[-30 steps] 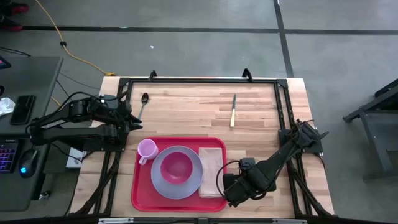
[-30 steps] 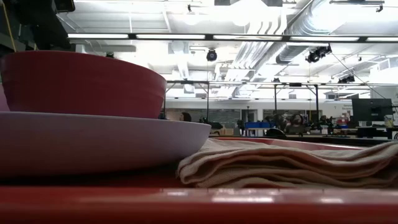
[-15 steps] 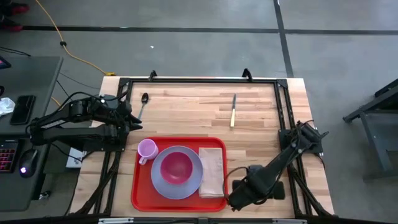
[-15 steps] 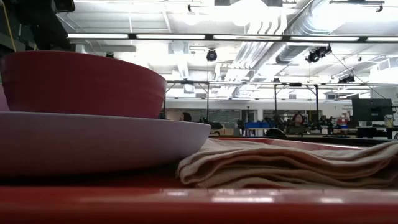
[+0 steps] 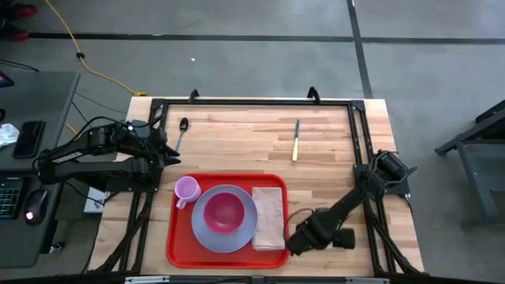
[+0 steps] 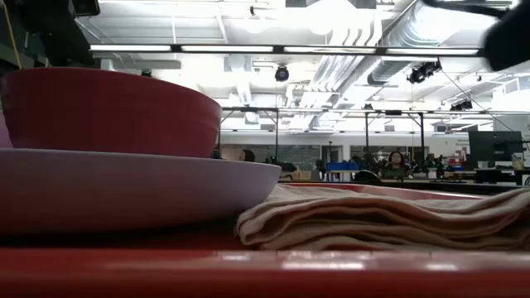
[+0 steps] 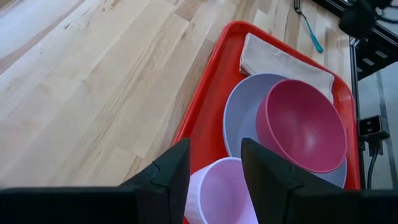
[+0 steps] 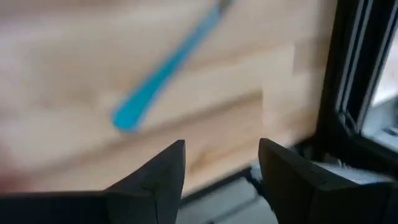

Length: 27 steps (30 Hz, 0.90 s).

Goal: Set up tray
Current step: Put the blue fork on the peach napkin on the orange serving tray

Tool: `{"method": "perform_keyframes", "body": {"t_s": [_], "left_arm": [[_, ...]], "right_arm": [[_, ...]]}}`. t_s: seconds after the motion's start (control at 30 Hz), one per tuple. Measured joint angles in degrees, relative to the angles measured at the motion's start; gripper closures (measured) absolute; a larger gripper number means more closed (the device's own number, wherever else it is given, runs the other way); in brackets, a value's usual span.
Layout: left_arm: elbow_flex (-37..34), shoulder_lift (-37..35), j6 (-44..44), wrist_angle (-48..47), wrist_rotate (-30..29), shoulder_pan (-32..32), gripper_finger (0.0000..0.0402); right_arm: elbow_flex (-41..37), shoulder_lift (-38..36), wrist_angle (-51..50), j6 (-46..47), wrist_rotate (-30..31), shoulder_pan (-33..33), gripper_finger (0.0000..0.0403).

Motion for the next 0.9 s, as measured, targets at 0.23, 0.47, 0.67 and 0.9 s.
{"method": "perform_keyframes", "body": {"t_s": [0.23, 0.47, 0.67, 0.9], "left_arm": [[0.0, 0.02, 0.02, 0.0, -0.23, 0.01, 0.0227], [0.0, 0.02, 0.0, 0.0, -0.18, 0.01, 0.0227], [0.0, 0.0, 0.02, 0.0, -0.16, 0.01, 0.0227], [0.0, 0.02, 0.02, 0.0, -0.12, 0.01, 0.0227]], "right_arm": [[-8.36, -4.91, 1.16, -0.01, 0.87, -2.25, 0.022], [-17.33, -8.38, 12.54, 0.44, 0.51, -3.41, 0.022], [-22.65, -8.8, 20.25, 0.56, 0.63, -3.53, 0.022], [-25.89, -8.84, 23.65, 0.94, 0.45, -3.54, 0.022]]}}
